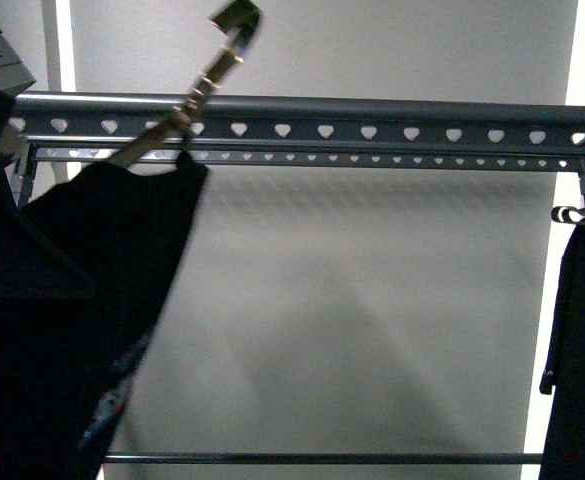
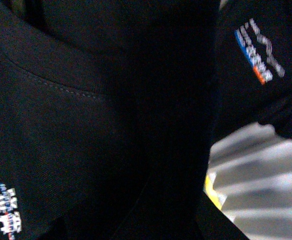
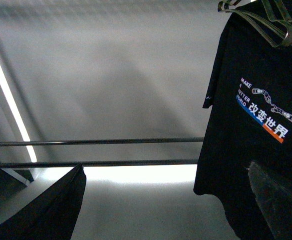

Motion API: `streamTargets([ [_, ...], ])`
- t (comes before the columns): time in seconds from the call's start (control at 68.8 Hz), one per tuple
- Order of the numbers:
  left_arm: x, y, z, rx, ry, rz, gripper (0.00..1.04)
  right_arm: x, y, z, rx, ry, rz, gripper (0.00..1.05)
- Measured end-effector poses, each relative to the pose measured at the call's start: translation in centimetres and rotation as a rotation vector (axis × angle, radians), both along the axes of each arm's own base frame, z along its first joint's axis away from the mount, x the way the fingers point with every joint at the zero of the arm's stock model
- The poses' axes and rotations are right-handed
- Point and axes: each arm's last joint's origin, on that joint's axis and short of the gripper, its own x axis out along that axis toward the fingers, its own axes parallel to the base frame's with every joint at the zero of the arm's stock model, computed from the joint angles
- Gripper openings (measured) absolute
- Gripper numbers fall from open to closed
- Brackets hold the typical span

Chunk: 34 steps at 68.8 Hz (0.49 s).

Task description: Hang clothes on hanger

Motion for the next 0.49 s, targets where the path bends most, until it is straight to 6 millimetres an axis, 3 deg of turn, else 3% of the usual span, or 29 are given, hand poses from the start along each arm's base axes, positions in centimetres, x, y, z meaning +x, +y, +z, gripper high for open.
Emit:
streamTargets([
  [0.16,2.1,0.8,1.6,0.350,-0.202,-0.164,0.04,0.0,0.0,0.0,0.000,0.000,0.000,0.97],
  [0.247,3.8,0.9,2.8,0.576,-0.401,-0.239,0.04,0.0,0.0,0.0,0.000,0.000,0.000,0.97],
  [0.494,7.7,-0.8,5.6,0.978,-0.911,-0.492,0.04,0.0,0.0,0.0,0.000,0.000,0.000,0.97],
])
